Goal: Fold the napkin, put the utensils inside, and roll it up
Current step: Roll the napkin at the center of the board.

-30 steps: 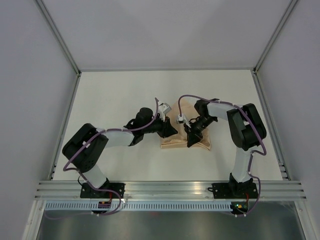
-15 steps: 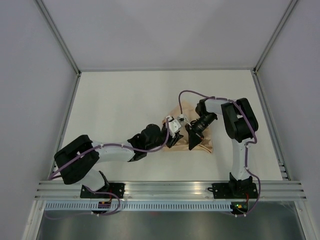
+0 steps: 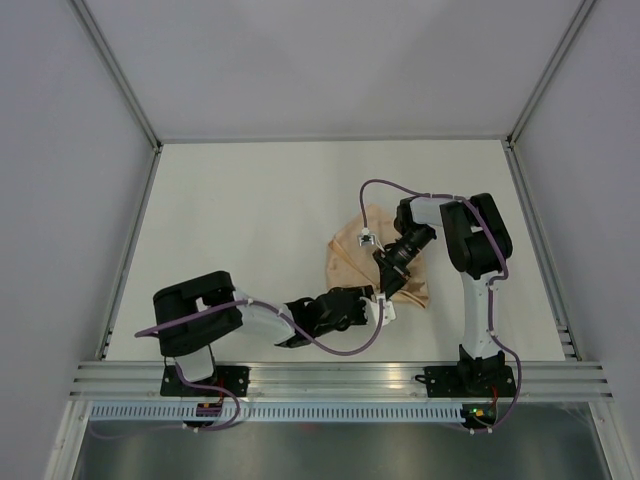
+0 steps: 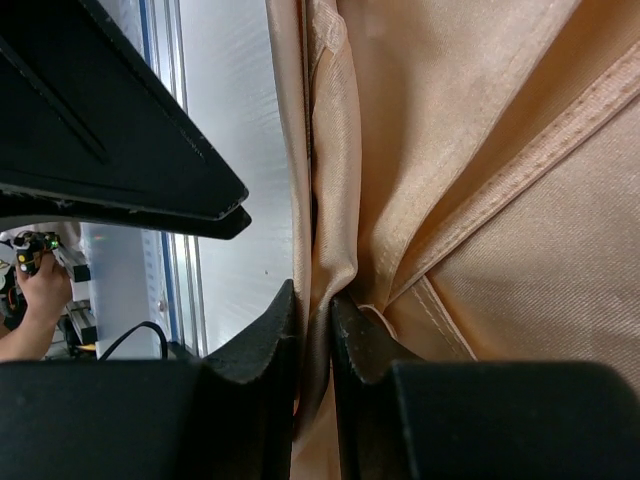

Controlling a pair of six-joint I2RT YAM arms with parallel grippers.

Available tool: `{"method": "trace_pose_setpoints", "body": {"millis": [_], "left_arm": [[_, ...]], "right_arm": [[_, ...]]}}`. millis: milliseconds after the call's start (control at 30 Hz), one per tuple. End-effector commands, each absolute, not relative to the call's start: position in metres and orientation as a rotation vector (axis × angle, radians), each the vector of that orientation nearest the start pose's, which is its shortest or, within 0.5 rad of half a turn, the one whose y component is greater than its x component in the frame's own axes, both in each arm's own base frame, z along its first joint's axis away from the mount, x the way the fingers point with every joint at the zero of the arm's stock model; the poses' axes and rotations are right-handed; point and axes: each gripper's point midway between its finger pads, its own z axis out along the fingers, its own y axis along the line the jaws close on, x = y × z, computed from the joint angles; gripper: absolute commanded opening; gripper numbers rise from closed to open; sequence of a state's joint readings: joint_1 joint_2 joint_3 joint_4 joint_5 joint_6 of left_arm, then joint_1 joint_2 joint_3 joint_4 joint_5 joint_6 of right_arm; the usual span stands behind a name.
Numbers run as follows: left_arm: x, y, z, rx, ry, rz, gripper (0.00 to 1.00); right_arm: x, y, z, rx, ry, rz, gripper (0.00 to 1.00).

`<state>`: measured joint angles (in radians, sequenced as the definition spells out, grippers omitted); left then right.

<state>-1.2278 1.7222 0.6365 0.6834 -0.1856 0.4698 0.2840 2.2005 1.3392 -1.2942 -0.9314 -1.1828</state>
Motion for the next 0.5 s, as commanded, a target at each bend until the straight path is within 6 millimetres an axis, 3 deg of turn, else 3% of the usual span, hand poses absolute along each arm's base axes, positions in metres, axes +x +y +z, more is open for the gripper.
{"method": "trace_pose_setpoints", "body": {"millis": [0,233,467], "left_arm": [[0.196,-0.409,0.073,1.399,1.266,-0.278,0.51],[0.184,-0.413,0.040,1.508,1.253,-0.262,0.54],[0.194,-0.406,0.021,1.528,1.253,-0.168,0.54]], "right_arm": [[0.224,0.178,-0.011,-1.659,2.242,1.513,0.01],[0.224,0.175,-0.012,-1.645,2.260,1.523,0.00],[0.224,0.175,-0.013,-1.639,2.267,1.540,0.00]]}}
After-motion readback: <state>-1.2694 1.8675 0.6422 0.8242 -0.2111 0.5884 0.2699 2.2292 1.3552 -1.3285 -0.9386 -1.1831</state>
